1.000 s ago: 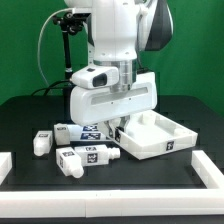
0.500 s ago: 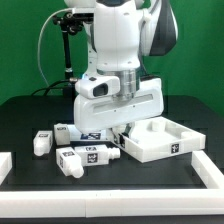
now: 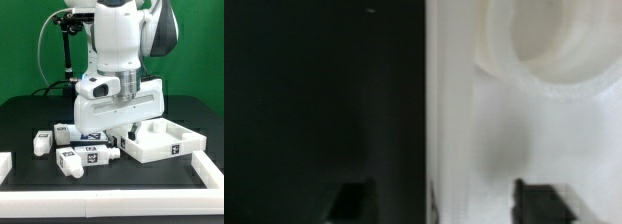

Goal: Assemble one leg

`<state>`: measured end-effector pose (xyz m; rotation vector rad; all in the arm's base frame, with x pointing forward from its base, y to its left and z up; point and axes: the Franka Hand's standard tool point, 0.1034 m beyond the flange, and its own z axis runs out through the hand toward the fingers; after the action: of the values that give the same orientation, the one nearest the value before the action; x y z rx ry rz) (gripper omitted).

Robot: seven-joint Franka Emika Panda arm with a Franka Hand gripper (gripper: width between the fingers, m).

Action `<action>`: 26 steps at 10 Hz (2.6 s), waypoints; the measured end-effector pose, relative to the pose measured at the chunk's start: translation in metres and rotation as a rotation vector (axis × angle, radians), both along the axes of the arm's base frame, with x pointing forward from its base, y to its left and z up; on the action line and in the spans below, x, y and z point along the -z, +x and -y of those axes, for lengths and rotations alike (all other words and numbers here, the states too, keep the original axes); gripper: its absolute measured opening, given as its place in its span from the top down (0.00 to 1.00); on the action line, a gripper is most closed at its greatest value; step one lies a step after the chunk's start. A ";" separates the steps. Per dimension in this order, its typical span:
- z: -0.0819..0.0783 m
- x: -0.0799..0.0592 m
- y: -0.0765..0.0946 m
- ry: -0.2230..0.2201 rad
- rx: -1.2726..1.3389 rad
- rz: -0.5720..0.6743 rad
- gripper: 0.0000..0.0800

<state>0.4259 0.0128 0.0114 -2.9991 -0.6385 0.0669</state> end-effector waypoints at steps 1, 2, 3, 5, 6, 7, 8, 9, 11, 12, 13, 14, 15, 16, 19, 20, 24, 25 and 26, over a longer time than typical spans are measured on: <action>0.010 -0.010 -0.001 0.006 -0.004 -0.039 0.45; 0.024 -0.018 0.005 0.013 -0.025 -0.053 0.24; 0.031 -0.023 0.013 0.022 -0.057 -0.060 0.20; 0.023 -0.031 0.023 0.013 -0.208 -0.003 0.19; 0.022 -0.029 0.018 0.013 -0.194 -0.007 0.19; 0.023 -0.029 0.018 0.013 -0.192 -0.007 0.19; 0.023 -0.029 0.018 0.013 -0.192 -0.007 0.19; 0.024 -0.028 0.022 0.004 -0.240 0.024 0.19; 0.033 -0.033 0.032 -0.013 -0.429 0.085 0.19; 0.037 -0.036 0.041 -0.016 -0.492 0.096 0.19; 0.035 -0.037 0.051 -0.025 -0.616 0.108 0.19; 0.028 -0.037 0.054 -0.030 -0.668 0.115 0.19; 0.027 -0.036 0.054 -0.030 -0.667 0.117 0.19; 0.029 -0.036 0.054 -0.030 -0.662 0.117 0.19; 0.034 -0.031 0.056 -0.043 -0.782 0.129 0.19; 0.040 -0.028 0.061 -0.040 -0.860 0.112 0.19; 0.039 -0.005 0.072 -0.017 -0.990 0.073 0.19; 0.046 -0.004 0.069 -0.012 -0.947 0.060 0.19; 0.050 -0.003 0.066 -0.016 -0.864 0.054 0.19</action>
Offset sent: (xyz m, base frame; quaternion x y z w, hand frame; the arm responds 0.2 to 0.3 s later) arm 0.0254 -0.0103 0.0191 -0.0244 -0.0118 -0.1777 0.9837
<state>0.4917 -0.0375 0.0144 -2.4972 -1.8675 0.0356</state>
